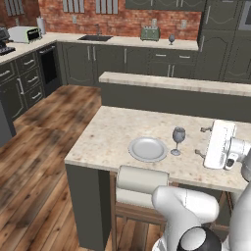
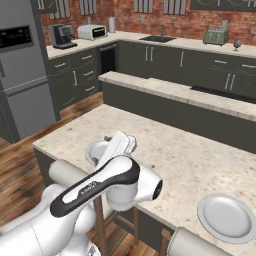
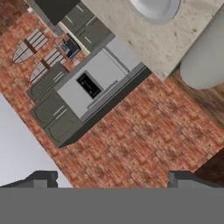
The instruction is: Retrieve the wine glasses from the counter and place one next to each plate.
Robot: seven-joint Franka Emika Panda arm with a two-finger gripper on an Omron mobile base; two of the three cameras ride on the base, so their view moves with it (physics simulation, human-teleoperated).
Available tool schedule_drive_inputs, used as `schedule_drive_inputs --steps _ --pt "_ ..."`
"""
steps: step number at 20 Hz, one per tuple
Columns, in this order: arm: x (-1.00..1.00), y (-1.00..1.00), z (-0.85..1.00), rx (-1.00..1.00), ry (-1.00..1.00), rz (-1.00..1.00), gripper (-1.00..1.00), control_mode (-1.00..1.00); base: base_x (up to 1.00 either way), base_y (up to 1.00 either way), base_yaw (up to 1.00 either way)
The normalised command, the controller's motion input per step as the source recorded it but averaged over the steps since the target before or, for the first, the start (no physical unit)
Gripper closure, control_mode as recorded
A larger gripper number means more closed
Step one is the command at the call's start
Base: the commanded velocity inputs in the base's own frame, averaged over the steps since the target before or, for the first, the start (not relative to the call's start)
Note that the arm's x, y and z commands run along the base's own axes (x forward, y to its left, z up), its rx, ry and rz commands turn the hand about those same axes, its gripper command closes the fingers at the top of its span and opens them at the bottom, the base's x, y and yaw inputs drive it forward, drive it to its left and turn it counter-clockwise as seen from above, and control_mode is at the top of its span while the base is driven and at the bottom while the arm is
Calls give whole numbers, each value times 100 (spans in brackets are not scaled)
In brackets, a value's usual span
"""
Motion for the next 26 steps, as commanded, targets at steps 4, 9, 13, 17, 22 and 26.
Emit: schedule_drive_inputs --steps 4,9,13,17,22,26 --pt "-59 25 35 7 -1 0 -100 -100 0 0 0" --pt "-62 27 59 3 -2 5 -100 -100 0 0 0" --pt "-34 32 47 0 -9 4 -100 100 0 9 0" --pt "0 0 0 0 0 0 -100 100 2 49 1" --pt "0 0 0 0 0 0 -100 100 -34 100 6" --pt "0 0 0 0 0 0 -100 100 -16 100 9"
